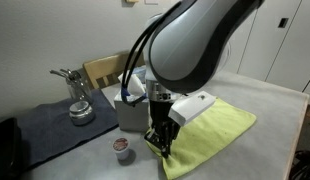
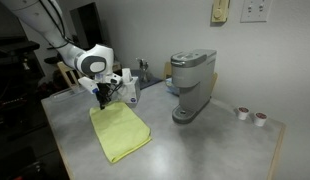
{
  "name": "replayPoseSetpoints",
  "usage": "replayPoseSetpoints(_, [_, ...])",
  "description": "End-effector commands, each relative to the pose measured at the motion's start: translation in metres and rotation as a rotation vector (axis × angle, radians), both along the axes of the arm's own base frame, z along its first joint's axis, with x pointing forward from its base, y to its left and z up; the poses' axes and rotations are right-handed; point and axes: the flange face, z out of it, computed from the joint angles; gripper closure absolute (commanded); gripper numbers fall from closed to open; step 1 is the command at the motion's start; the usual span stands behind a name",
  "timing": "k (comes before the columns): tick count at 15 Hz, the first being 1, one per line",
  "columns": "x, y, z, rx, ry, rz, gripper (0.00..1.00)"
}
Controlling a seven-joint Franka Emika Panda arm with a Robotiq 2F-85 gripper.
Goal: Fold the towel
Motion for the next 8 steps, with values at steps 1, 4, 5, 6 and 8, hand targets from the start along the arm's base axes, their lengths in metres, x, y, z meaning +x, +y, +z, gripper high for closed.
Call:
replayPoseSetpoints(1, [-0.006, 0.0, 0.001, 0.084, 0.01, 0.084, 0.99])
replayPoseSetpoints(4, [-0.013, 0.002, 0.008, 0.205, -0.004, 0.202, 0.99])
replayPoseSetpoints(5, [-0.016, 0.001, 0.01, 0.248, -0.007, 0.234, 0.99])
replayPoseSetpoints(6, [-0.018, -0.002, 0.01, 0.282, -0.008, 0.254, 0.99])
replayPoseSetpoints(8, [-0.024, -0.01, 0.008, 0.342, -0.008, 0.286, 0.99])
